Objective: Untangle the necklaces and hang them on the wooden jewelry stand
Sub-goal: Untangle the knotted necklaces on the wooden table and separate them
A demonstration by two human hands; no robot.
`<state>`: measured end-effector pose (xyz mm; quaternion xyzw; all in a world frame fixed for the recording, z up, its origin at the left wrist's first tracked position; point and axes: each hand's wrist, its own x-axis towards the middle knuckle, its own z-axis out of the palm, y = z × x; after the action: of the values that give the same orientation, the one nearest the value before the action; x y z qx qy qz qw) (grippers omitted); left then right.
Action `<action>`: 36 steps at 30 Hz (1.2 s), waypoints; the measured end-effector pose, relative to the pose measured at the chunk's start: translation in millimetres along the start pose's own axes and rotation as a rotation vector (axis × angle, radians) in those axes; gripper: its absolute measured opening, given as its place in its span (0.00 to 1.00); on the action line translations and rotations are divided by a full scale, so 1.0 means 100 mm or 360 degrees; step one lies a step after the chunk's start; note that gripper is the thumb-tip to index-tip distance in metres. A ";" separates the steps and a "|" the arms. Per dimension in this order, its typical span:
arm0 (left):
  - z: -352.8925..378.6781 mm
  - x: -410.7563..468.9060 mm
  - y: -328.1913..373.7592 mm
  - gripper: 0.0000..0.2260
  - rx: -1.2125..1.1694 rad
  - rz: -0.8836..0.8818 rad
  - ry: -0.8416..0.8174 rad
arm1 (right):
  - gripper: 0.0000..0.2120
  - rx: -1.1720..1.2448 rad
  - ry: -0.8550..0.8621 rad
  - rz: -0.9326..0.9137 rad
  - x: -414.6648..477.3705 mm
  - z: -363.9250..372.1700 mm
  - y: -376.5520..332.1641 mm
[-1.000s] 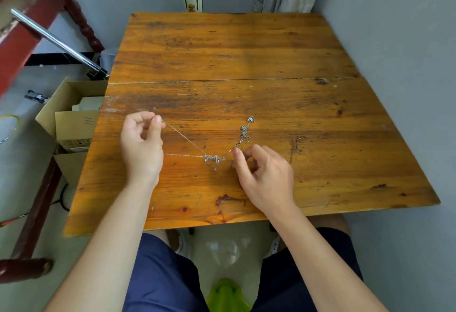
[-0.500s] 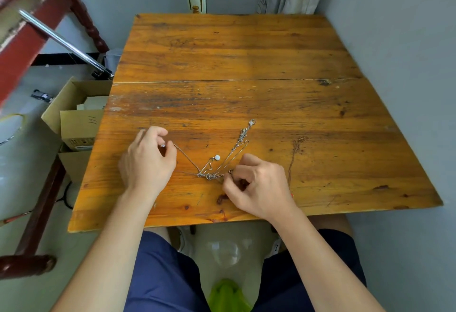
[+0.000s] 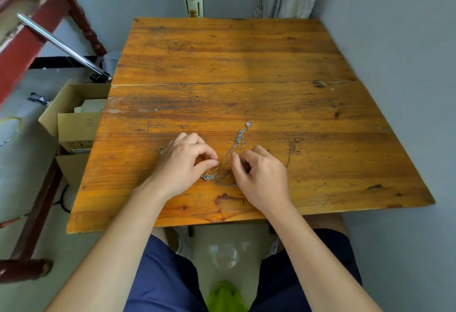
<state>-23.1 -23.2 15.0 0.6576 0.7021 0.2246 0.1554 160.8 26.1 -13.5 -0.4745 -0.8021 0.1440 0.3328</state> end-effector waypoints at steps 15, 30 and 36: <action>-0.37 0.10 0.09 0.07 -0.1328 -0.0531 0.0840 | 0.08 -0.0048 -0.0372 -0.0319 -0.05 -0.09 -0.06; -0.56 -0.14 -0.15 0.10 -0.1664 -0.0714 0.1375 | 0.09 -0.0103 -0.0420 -0.0241 -0.06 -0.09 -0.07; -0.67 -0.15 0.06 0.07 -0.1708 -0.0525 0.1200 | 0.11 -0.0089 -0.0293 -0.0212 -0.05 -0.05 -0.12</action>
<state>-51.5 -44.9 73.7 0.2503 0.5907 0.7296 0.2370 157.4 15.5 -5.3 -0.4139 -0.8628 0.1422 0.2532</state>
